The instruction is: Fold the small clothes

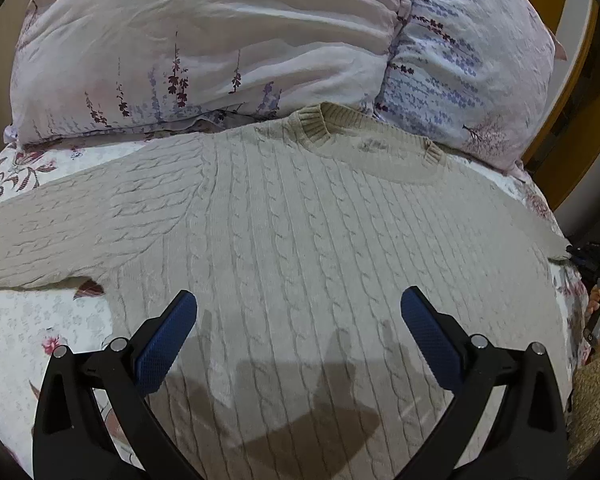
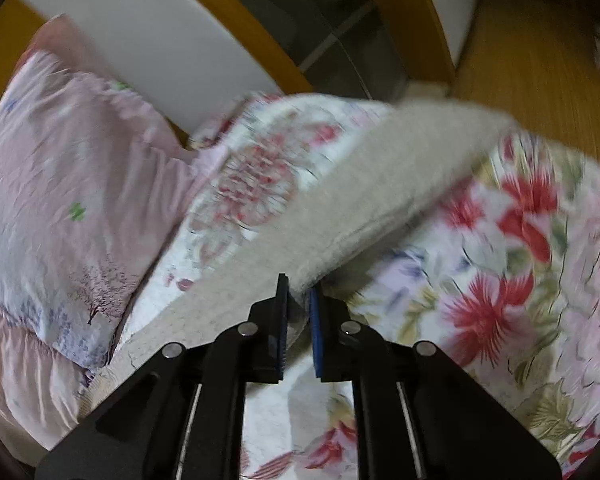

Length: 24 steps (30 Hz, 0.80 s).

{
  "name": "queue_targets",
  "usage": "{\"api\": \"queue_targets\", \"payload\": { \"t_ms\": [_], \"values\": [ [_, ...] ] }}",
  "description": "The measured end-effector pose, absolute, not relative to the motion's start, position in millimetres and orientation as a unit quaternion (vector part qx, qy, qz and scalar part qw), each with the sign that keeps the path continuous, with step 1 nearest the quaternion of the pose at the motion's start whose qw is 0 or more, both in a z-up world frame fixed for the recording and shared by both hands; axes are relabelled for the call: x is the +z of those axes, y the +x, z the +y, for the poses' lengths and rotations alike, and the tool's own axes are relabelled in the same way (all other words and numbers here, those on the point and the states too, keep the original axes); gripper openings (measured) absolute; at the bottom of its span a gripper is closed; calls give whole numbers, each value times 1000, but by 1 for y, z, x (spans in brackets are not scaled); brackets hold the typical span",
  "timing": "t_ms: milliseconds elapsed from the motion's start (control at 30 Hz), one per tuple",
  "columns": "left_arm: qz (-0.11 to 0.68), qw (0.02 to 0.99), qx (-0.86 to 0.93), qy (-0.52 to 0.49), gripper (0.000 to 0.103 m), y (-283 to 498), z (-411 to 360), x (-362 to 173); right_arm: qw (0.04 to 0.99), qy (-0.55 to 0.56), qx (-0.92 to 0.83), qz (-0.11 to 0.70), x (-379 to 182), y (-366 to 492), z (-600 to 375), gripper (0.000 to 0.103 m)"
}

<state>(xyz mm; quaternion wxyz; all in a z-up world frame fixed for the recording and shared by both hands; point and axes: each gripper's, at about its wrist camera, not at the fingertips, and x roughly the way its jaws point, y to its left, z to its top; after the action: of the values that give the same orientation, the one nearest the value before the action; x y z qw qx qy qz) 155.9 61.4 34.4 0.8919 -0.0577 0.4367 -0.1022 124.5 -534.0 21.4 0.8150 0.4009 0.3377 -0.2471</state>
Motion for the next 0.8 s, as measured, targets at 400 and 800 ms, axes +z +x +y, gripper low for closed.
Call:
{"api": "queue_targets", "payload": {
  "t_ms": [400, 800],
  "values": [
    [407, 903, -124, -59, 102, 157, 63, 38, 914, 253, -73, 309, 107, 171, -411, 9],
    [417, 887, -163, -114, 102, 158, 66, 33, 850, 208, 83, 476, 22, 197, -266, 13]
  ]
}}
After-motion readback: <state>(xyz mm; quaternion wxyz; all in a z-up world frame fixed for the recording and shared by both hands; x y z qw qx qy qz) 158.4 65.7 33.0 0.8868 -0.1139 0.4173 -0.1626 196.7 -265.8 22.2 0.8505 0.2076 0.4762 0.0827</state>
